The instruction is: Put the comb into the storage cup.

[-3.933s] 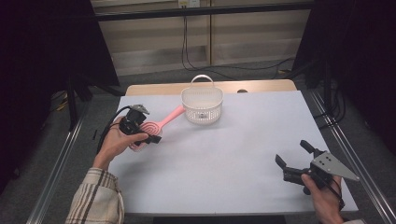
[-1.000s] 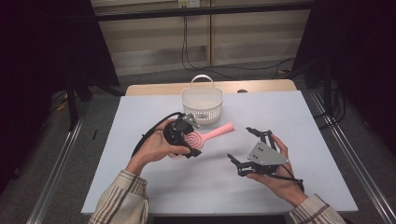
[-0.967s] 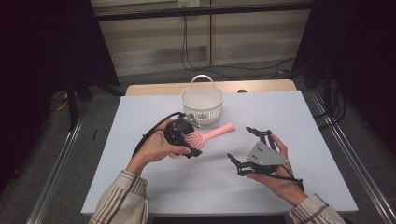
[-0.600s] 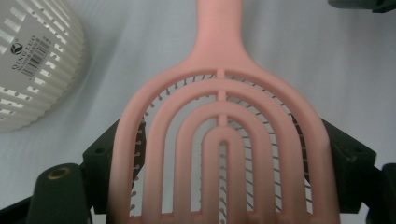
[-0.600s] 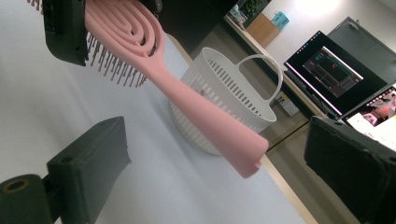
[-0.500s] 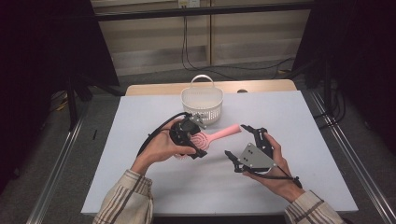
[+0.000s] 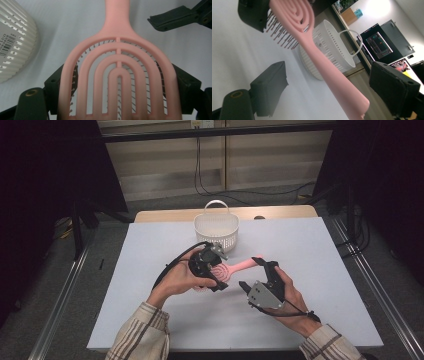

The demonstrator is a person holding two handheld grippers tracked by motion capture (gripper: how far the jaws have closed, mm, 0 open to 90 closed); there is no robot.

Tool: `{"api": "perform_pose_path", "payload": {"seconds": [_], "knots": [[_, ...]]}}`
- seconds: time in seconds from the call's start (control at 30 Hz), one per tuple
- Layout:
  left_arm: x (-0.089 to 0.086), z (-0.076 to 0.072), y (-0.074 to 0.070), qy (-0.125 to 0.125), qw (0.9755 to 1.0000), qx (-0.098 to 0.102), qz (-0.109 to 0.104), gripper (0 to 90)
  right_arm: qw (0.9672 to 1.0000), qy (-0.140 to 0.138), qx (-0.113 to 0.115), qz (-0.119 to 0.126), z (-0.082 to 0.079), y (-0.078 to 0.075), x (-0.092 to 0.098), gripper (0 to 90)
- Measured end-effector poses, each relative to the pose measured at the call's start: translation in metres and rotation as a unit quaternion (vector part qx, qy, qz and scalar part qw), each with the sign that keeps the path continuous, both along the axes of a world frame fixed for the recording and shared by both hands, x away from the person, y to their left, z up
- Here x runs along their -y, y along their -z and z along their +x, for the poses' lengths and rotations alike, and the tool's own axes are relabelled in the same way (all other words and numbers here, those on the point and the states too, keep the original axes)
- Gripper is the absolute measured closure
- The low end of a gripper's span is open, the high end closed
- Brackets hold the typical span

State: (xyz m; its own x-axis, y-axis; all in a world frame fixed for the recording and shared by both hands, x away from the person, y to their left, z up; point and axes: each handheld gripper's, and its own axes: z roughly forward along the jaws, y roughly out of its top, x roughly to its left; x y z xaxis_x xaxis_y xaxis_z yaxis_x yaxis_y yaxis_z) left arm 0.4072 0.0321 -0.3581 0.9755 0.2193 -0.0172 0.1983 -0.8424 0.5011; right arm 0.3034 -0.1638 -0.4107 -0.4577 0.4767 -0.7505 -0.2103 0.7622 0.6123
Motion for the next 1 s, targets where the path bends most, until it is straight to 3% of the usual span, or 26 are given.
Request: {"api": "perform_pose_path", "payload": {"seconds": [0.1, 0.4, 0.7, 0.77, 0.87, 0.9, 1.0], "knots": [[0.003, -0.001, 0.001, 0.001, 1.0000, 0.000, 0.002, 19.9, 0.9985, 0.005, 0.028, -0.047, 0.000, 0.005, -0.002, 17.1], [0.007, -0.005, 0.002, 0.004, 1.0000, 0.004, 0.004, 19.9, 0.9925, 0.000, 0.058, -0.107, -0.001, 0.014, -0.010, 25.9], [0.013, -0.008, 0.007, 0.008, 0.9999, -0.001, 0.013, 19.9, 0.9799, 0.005, 0.100, -0.173, -0.003, 0.024, -0.018, 37.6], [0.014, -0.008, 0.007, 0.012, 0.9998, -0.002, 0.016, 19.9, 0.9802, 0.007, 0.095, -0.174, -0.004, 0.026, -0.019, 41.0], [0.015, -0.008, 0.007, 0.011, 0.9998, -0.007, 0.013, 19.9, 0.9749, 0.009, 0.107, -0.195, -0.005, 0.028, -0.021, 45.8], [0.016, -0.008, 0.007, 0.014, 0.9997, -0.009, 0.015, 19.9, 0.9753, 0.011, 0.105, -0.194, -0.005, 0.030, -0.022, 46.7], [0.017, -0.009, 0.008, 0.012, 0.9997, -0.011, 0.018, 19.9, 0.9699, 0.012, 0.121, -0.211, -0.006, 0.032, -0.024, 51.5]]}}
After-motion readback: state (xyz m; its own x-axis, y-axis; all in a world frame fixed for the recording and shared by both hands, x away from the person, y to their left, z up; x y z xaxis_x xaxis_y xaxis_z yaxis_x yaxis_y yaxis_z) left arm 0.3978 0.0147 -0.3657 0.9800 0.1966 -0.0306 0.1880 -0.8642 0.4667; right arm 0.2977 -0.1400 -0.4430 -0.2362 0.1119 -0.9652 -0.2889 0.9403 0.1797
